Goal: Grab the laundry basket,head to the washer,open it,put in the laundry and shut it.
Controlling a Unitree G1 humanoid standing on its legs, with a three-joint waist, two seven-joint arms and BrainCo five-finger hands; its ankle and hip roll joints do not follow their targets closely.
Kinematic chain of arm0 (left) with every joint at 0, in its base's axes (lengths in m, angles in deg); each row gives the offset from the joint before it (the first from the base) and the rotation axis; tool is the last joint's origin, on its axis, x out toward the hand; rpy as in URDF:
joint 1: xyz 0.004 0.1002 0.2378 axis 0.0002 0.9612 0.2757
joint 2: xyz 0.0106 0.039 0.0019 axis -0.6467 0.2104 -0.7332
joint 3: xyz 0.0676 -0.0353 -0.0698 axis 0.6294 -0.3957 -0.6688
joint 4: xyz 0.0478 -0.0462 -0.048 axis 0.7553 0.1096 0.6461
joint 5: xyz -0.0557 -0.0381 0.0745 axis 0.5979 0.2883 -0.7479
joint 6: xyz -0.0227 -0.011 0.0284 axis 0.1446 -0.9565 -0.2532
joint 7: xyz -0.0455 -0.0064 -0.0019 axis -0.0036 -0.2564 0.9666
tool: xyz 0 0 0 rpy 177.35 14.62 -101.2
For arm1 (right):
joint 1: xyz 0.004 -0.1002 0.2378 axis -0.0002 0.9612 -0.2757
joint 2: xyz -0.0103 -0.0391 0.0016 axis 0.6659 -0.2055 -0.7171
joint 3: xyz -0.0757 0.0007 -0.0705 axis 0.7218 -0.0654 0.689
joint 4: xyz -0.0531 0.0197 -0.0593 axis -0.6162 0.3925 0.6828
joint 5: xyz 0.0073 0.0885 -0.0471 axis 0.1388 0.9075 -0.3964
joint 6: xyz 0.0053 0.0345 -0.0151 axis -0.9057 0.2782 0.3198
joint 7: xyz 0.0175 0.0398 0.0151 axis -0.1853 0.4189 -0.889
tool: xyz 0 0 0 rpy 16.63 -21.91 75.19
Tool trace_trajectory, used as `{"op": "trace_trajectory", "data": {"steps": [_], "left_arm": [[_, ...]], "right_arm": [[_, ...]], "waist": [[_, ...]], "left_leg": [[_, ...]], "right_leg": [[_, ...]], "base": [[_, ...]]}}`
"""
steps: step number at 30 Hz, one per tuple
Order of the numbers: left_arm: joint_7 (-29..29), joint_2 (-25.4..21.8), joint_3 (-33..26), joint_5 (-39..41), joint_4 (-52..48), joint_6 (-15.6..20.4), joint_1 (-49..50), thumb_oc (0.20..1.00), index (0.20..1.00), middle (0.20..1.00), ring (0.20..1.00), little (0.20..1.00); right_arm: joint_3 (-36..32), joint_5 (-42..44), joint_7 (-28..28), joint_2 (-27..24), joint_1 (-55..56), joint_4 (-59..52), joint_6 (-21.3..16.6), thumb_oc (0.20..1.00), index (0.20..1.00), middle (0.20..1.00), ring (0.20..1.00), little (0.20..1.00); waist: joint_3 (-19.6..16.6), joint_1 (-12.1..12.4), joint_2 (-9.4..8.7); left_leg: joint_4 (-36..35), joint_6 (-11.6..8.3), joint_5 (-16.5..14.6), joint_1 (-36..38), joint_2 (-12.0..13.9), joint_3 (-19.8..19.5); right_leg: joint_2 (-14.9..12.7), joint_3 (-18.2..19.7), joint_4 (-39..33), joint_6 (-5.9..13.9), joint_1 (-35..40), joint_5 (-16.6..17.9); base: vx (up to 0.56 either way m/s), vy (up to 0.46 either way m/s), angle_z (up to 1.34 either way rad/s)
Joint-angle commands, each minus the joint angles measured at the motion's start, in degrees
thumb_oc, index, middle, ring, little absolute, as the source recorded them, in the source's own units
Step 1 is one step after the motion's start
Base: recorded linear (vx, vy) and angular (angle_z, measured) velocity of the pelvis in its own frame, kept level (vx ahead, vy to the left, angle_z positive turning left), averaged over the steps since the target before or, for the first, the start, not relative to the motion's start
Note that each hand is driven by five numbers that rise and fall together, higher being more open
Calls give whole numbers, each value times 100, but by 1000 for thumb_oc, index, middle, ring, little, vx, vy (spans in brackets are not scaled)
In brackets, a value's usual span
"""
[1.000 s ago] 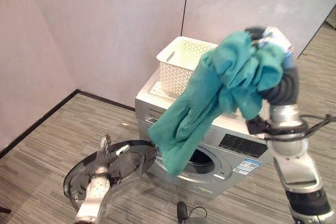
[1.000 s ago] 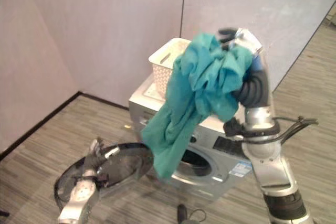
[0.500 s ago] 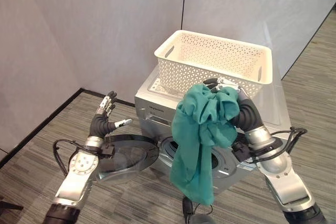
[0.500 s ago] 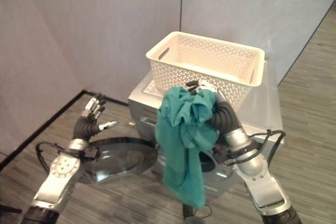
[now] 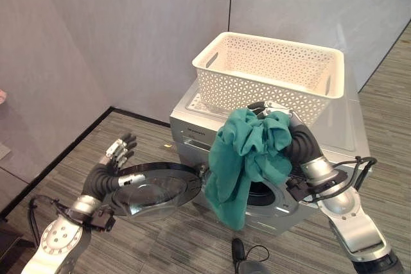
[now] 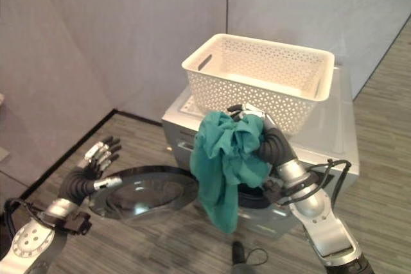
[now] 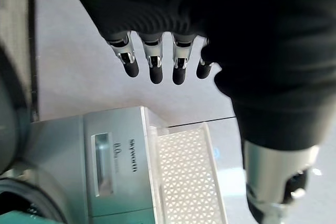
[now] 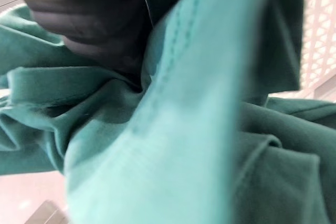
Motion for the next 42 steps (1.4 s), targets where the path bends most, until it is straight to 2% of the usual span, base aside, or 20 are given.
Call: {"op": "trace_trajectory", "data": {"steps": [1,2,4,5,7,8,14,18,26,31,39,42], "left_arm": [[5,-46,66,-41,108,357,-193,1000,1000,1000,1000,1000],[-27,224,285,-212,276,299,-276,1000,1000,1000,1000,1000],[-21,348,374,-304,359,286,-313,1000,1000,1000,1000,1000],[-12,619,622,-487,590,175,-404,1000,1000,1000,1000,1000],[11,712,695,-579,623,153,-424,1000,1000,1000,1000,1000],[116,897,923,-527,774,34,-502,1000,1000,1000,1000,1000],[227,1014,1347,-433,725,-135,-856,1000,1000,1000,1000,1000],[222,1034,1434,-468,686,-159,-1027,1000,1000,1000,1000,1000],[-55,1703,2132,-870,1298,-224,-2048,1000,1000,1000,1000,1000],[-142,1993,2488,-167,1527,-274,-2324,1000,1000,1000,1000,1000],[-152,2202,2807,198,1693,-238,-2631,1000,1000,1000,1000,1000],[-235,2523,2976,400,1963,-116,-2897,1000,1000,1000,1000,1000]], "right_arm": [[-2,66,113,-14,-383,-434,-397,200,200,200,200,200],[15,17,135,39,-413,-436,-382,200,200,200,200,200],[17,-3,136,50,-420,-439,-386,200,200,200,200,200],[39,-60,146,100,-453,-454,-367,200,200,200,200,200],[43,-119,164,124,-491,-458,-350,200,200,200,200,200],[88,-140,171,191,-550,-484,-323,200,200,200,200,200],[228,-162,228,321,-720,-452,-255,200,200,200,200,200],[269,-146,237,353,-787,-434,-240,200,200,200,200,200],[420,-49,358,575,-914,-367,-174,200,200,200,200,200],[524,-53,478,627,-1042,-354,-125,200,200,200,200,200],[523,-42,588,650,-1079,-322,-131,200,200,200,200,200],[557,-60,644,688,-1065,-310,-162,200,200,200,200,200]], "waist": [[-225,-1,-83],[-228,-6,-97],[-227,-13,-92],[-236,-27,-101],[-237,-30,-92],[-247,-53,-93],[-265,-107,-73],[-272,-119,-80],[-302,-192,-107],[-300,-231,-93],[-289,-289,-98],[-290,-348,-113]], "left_leg": [[122,283,-329,-378,35,223],[127,281,-327,-391,36,190],[131,279,-325,-399,40,174],[129,278,-318,-410,44,164],[121,279,-316,-410,49,156],[113,278,-314,-417,57,152],[68,258,-302,-416,97,142],[62,246,-293,-426,110,139],[21,202,-261,-469,158,85],[21,187,-251,-486,178,67],[21,147,-258,-463,225,81],[21,124,-253,-462,255,99]], "right_leg": [[-596,-1,665,565,212,-793],[-602,-31,658,550,227,-811],[-603,-51,661,543,234,-823],[-595,-61,657,531,234,-838],[-591,-63,655,525,230,-844],[-578,-49,651,512,224,-851],[-545,-57,626,490,230,-886],[-528,-54,612,480,230,-896],[-474,-16,611,416,213,-974],[-454,-3,614,388,206,-988],[-416,-22,592,366,247,-1030],[-402,-20,586,357,251,-1044]], "base": [[-9,-31,2],[0,0,0],[0,0,0],[0,0,0],[0,-25,4],[0,-23,6],[3,-23,6],[-2,-9,0],[-4,-24,0],[4,-13,0],[12,-20,1],[24,-36,1]]}}
